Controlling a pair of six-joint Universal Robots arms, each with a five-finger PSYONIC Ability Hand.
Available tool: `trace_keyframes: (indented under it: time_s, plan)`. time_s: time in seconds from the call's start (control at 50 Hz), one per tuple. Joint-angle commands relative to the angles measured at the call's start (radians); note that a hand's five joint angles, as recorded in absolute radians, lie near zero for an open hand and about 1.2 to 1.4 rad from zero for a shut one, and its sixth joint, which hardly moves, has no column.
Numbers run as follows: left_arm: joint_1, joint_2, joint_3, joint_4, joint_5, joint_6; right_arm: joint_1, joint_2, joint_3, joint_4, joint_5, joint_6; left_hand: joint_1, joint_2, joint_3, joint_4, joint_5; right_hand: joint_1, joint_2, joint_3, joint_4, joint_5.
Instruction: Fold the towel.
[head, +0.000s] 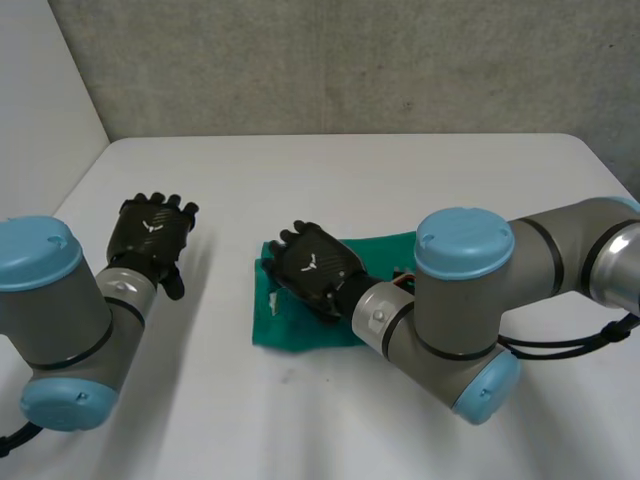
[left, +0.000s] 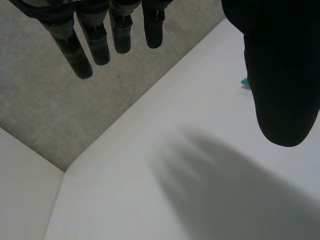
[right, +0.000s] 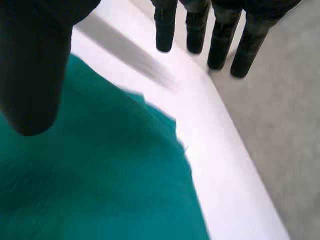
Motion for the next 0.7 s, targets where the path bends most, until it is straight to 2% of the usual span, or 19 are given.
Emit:
trace_keyframes:
  time_s: [0.02, 0.12, 0.24, 0.32, 0.34, 0.36, 0.38, 0.44, 0.56, 0.7]
  plan:
    - [-0.002, -0.003, -0.010, 0.003, 0.002, 0.000, -0.099, -0.054, 0.064, 0.068, 0.193, 0.177, -0.020, -0.030, -0.039, -0.028, -0.046, -0.024, -0.049, -0.044, -0.059, -0.069]
    - [-0.004, -0.006, -0.010, 0.006, 0.002, 0.000, -0.274, -0.152, 0.213, 0.135, 0.117, 0.261, -0.020, -0.030, -0.039, -0.028, -0.046, 0.031, 0.006, 0.012, -0.003, -0.014]
    - [-0.011, -0.012, -0.014, 0.006, 0.002, 0.000, -0.363, -0.189, 0.342, 0.129, 0.089, 0.255, -0.020, -0.030, -0.039, -0.028, -0.046, 0.160, 0.135, 0.141, 0.126, 0.115]
    - [-0.014, -0.014, -0.017, 0.006, 0.002, 0.000, -0.438, -0.206, 0.403, 0.096, 0.089, 0.252, -0.020, -0.030, -0.039, -0.028, -0.046, 0.538, 0.513, 0.518, 0.504, 0.493]
    - [-0.014, -0.014, -0.019, 0.006, 0.001, 0.000, -0.460, -0.208, 0.416, 0.070, 0.089, 0.249, -0.020, -0.030, -0.039, -0.028, -0.046, 0.903, 0.878, 0.883, 0.868, 0.858]
    - [-0.014, -0.012, -0.019, 0.006, 0.001, 0.000, -0.468, -0.208, 0.420, 0.054, 0.090, 0.246, -0.020, -0.030, -0.039, -0.028, -0.046, 1.087, 1.061, 1.067, 1.052, 1.042]
    - [-0.014, -0.012, -0.019, 0.006, 0.001, 0.000, -0.474, -0.208, 0.424, 0.039, 0.090, 0.241, -0.020, -0.030, -0.039, -0.028, -0.046, 1.183, 1.158, 1.164, 1.149, 1.138]
    - [-0.014, -0.009, -0.019, 0.006, -0.001, 0.000, -0.481, -0.208, 0.421, -0.029, 0.108, 0.214, -0.020, -0.030, -0.039, -0.028, -0.046, 1.184, 1.159, 1.165, 1.150, 1.139]
    - [-0.028, -0.002, -0.023, 0.004, -0.002, 0.000, -0.433, -0.225, 0.364, -0.089, 0.187, 0.145, -0.020, -0.030, -0.039, -0.028, -0.046, 1.184, 1.159, 1.165, 1.150, 1.139]
    - [-0.039, 0.005, -0.026, 0.004, -0.002, 0.000, -0.118, -0.196, 0.200, -0.082, 0.210, 0.123, -0.020, -0.030, -0.039, -0.028, -0.046, 1.184, 1.159, 1.165, 1.150, 1.139]
